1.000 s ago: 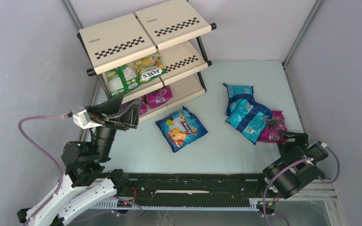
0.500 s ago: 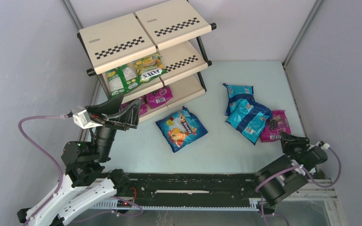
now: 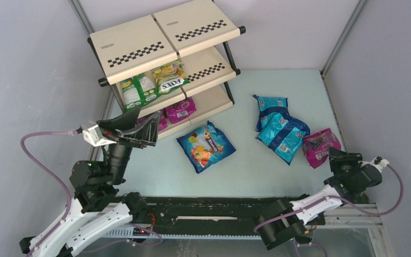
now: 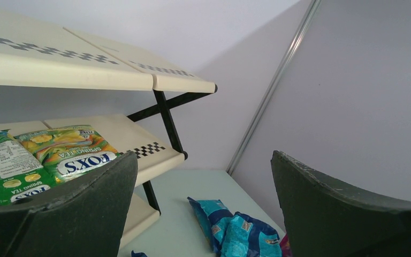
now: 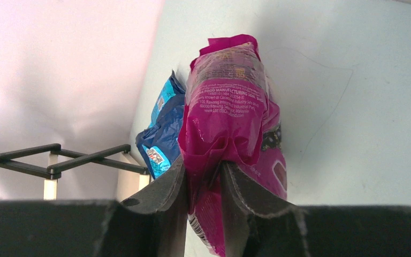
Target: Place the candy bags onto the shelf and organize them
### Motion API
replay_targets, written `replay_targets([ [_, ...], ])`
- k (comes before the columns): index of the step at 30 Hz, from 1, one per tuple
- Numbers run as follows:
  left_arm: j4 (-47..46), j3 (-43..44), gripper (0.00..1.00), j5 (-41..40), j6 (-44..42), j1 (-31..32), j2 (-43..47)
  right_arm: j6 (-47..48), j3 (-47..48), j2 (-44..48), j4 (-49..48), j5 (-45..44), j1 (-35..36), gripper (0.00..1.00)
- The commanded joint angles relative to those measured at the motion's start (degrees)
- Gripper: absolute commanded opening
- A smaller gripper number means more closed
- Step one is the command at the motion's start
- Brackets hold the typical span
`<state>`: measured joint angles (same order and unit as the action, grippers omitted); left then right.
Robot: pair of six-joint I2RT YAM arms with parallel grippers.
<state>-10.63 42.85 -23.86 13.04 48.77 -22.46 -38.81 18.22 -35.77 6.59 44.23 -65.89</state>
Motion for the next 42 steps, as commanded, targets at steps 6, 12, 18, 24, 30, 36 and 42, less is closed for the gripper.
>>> replay_targets([
  [6, -1.47, -0.69, 1.00, -0.49, -0.64, -0.19, -0.21, 4.63, 9.64, 3.51, 8.96, 1.36, 1.65, 0.03],
  [12, -1.50, -0.69, 1.00, -0.25, -0.56, -0.25, -0.68, 0.39, 12.54, 3.60, 7.92, 2.54, 2.65, 0.03],
  [18, -1.56, -0.69, 1.00, -0.19, -0.38, -0.38, -0.90, 1.49, 24.59, 6.84, 12.99, -4.86, 10.97, 0.03],
  [24, -1.56, -0.67, 1.00, 0.09, -0.12, -0.50, -0.97, 1.90, 33.11, 0.83, 14.45, -6.91, 29.10, 0.02],
  [30, -1.58, -0.67, 1.00, 0.45, 0.10, -0.70, -1.06, -5.24, 29.68, -2.92, 5.31, -17.78, 53.11, 0.02],
  [36, -1.49, -0.60, 1.00, 0.41, 0.08, -0.71, -0.39, -20.92, 19.94, -14.68, -22.65, -22.46, 72.18, 0.02],
  [42, -1.49, -0.68, 1.00, 0.84, 0.66, -0.74, -0.48, -31.41, 18.17, -30.89, -45.34, -28.55, 81.39, 0.01],
])
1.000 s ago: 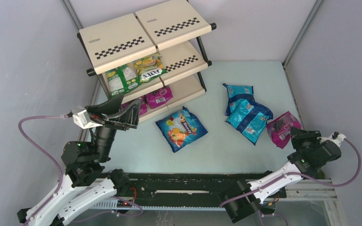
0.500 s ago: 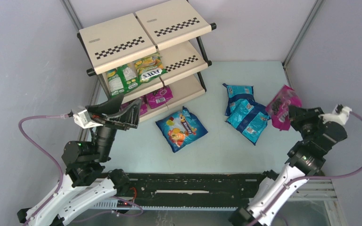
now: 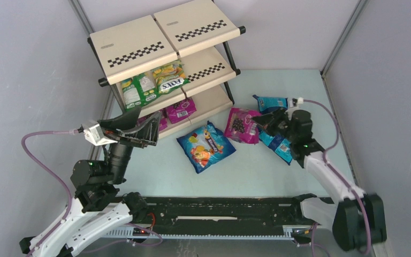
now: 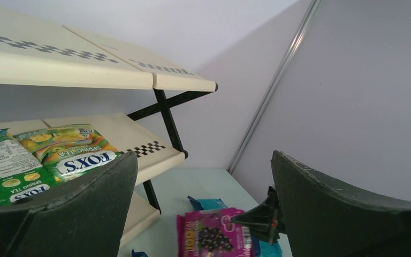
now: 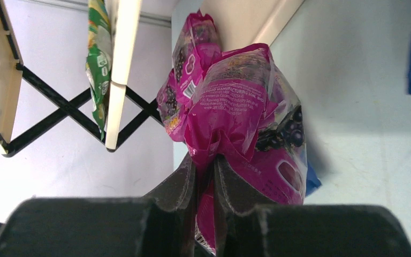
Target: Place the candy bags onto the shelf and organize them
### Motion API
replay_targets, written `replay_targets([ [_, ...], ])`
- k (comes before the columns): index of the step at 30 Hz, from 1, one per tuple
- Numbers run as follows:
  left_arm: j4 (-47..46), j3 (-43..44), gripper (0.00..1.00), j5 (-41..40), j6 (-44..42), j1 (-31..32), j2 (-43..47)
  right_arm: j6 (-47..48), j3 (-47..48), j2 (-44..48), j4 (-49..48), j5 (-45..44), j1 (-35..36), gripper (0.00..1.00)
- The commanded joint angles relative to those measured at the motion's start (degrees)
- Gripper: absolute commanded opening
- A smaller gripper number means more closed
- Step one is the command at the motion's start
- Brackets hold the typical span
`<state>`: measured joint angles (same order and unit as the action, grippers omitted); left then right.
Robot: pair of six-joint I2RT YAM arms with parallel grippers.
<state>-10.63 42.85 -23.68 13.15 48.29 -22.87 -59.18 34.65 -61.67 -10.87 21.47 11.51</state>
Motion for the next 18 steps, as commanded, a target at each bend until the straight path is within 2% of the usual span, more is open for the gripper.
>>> replay_targets([
  [1, -1.45, -0.67, 1.00, 0.66, 0.56, -0.16, 0.04, -12.00, 1.73, -7.14, -30.31, -7.65, 4.92, 0.01],
  [9, -1.51, -0.67, 1.00, 0.10, 0.30, 0.80, 1.10, -23.88, 2.81, -25.61, -50.62, -13.29, 7.17, 0.01],
  [18, -1.62, -0.78, 1.00, -0.97, -0.43, 1.57, 1.98, -32.04, 12.55, -42.32, -60.72, -14.11, 9.11, 0.00],
])
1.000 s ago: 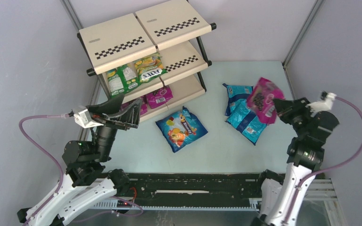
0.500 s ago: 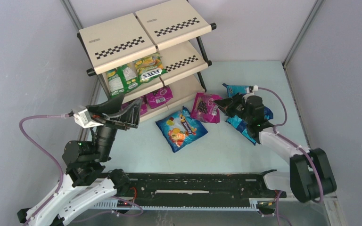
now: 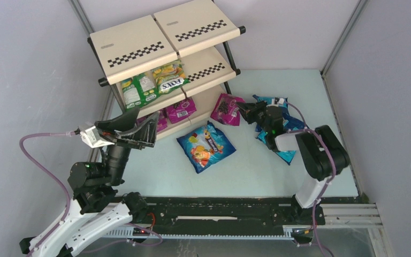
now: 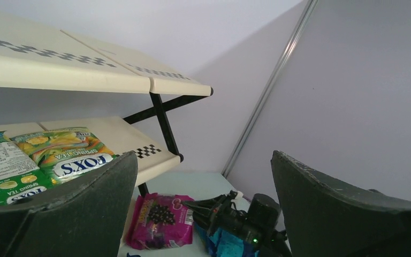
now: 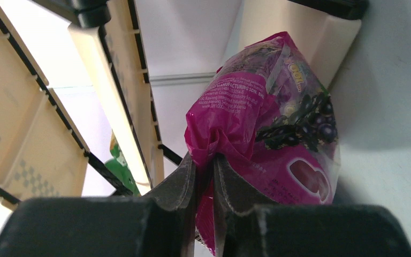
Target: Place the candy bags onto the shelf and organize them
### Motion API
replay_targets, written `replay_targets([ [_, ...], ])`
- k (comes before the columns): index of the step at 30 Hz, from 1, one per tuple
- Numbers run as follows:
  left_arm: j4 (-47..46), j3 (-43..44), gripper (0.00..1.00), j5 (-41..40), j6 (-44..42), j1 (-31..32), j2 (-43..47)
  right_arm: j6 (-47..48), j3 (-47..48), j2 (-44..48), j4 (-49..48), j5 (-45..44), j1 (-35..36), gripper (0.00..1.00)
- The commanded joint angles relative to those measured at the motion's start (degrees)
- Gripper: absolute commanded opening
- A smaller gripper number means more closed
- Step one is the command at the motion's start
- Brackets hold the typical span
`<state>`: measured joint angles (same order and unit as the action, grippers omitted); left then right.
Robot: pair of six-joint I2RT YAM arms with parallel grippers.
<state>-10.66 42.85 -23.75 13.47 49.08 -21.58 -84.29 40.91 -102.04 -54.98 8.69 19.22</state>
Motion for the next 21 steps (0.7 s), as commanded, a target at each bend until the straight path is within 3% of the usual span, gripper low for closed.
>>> replay_targets([
  [1, -1.64, -0.74, 1.00, -1.16, -0.93, 0.99, 0.73, -7.21, 6.94, -2.71, -16.82, -1.49, 1.54, 0.00],
  [21, -2.35, -1.06, 1.00, -3.25, -2.31, 2.73, 2.40, -12.74, 18.95, -17.64, -14.95, -8.69, 5.34, 0.00],
])
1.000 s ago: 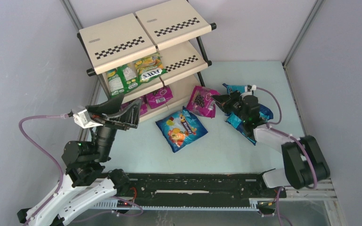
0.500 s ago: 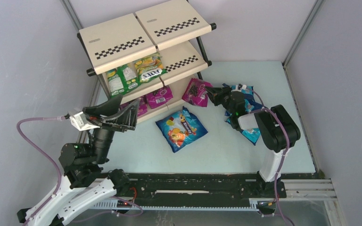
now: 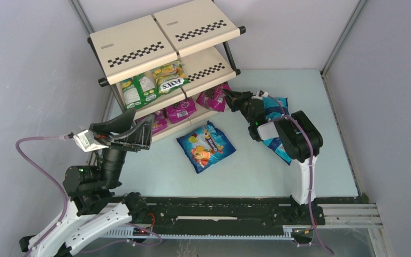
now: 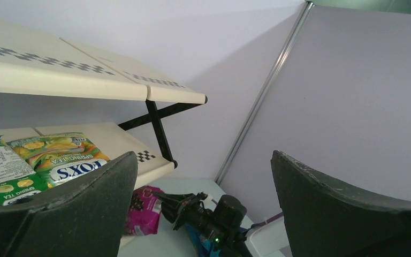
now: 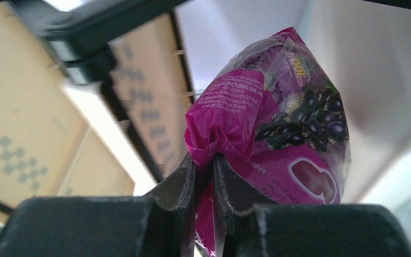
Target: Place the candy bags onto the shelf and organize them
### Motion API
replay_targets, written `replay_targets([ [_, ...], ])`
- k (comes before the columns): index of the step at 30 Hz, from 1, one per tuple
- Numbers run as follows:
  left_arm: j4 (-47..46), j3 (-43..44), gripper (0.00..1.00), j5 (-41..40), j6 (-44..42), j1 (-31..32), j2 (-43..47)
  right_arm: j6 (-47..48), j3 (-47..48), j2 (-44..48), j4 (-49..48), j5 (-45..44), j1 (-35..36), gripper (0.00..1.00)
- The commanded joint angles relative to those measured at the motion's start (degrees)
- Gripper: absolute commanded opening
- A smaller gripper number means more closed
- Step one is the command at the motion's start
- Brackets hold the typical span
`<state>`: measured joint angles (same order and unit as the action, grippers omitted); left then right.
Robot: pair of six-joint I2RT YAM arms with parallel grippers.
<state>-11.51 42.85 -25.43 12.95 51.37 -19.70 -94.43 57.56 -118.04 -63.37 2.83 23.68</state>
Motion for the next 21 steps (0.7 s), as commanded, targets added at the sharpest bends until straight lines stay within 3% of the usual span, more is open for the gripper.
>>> replay_targets([
  [1, -1.50, -1.09, 1.00, -1.60, -1.74, 0.40, 0.53, -2.53, 2.28, -2.26, -5.77, -2.83, 0.97, 0.00],
  [11, -1.76, -1.22, 1.00, -1.99, -2.22, 0.67, 0.70, 4.06, 1.41, -2.40, 2.65, -7.93, 2.01, 0.02],
  [21, -2.00, -1.30, 1.00, -2.34, -2.32, 0.73, 0.65, 8.03, 4.08, -3.17, 10.19, -18.80, 4.90, 0.01],
])
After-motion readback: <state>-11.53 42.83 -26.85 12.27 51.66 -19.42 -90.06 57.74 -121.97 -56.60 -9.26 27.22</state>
